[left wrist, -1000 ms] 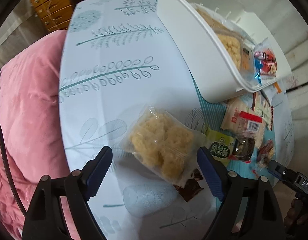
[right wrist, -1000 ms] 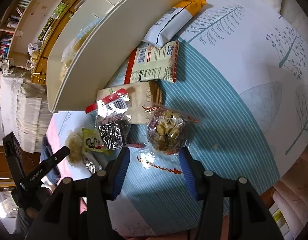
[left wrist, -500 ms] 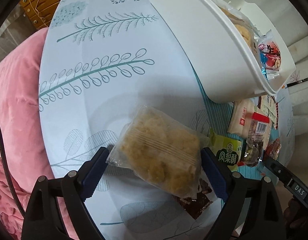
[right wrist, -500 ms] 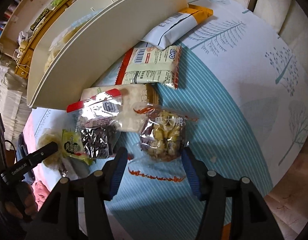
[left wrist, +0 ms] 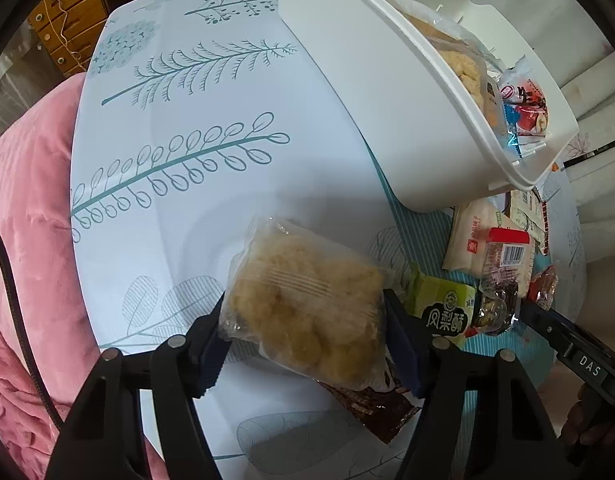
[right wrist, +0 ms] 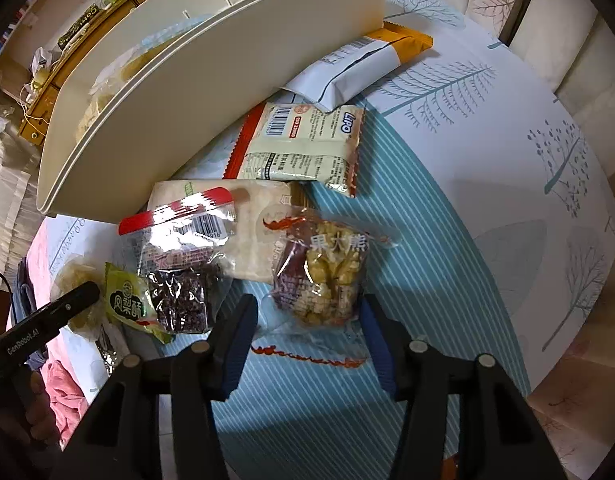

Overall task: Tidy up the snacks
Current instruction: 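Carry both clear bags into the white tray and open both tools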

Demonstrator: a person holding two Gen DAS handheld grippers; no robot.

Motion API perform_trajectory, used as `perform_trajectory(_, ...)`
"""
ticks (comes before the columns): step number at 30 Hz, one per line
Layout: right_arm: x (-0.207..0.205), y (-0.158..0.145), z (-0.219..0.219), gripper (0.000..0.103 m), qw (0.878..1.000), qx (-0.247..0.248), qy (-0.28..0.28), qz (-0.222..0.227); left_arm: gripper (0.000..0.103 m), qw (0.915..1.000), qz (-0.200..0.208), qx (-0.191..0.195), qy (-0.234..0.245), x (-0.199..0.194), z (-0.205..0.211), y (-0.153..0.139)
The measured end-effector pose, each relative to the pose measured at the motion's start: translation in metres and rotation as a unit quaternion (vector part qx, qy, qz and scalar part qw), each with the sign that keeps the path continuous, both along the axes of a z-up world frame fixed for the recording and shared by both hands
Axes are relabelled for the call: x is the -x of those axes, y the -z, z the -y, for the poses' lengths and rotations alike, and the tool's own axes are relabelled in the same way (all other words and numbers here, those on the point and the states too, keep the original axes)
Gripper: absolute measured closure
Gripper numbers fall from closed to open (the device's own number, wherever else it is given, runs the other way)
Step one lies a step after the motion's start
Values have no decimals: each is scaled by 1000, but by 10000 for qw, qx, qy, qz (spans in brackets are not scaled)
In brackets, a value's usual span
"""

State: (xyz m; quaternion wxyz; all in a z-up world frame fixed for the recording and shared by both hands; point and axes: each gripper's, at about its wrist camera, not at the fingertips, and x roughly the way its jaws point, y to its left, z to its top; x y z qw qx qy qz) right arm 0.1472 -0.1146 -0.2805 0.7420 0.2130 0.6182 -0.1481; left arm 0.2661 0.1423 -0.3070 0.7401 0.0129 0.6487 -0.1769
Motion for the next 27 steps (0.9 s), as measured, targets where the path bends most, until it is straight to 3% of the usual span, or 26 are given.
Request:
perform_trajectory(2,1,1,2,57,10000,63,-5,-21,37,10000,13,-8,1,1,-1,-2)
perform_trajectory(9,4,-2,5,58,9998,48,-153,-84,38,9999,-64,-51,-106,18,-5,-10)
perform_trajectory(19,26,-13,-2,58,9984,-497,-233,-97,38,9992,-138,-42,-384,34,-15,-29)
perform_trajectory(27,24,-42,-7,58,9945,-791,-680,44,38,9973,-163,10,-710,34,-22,-59)
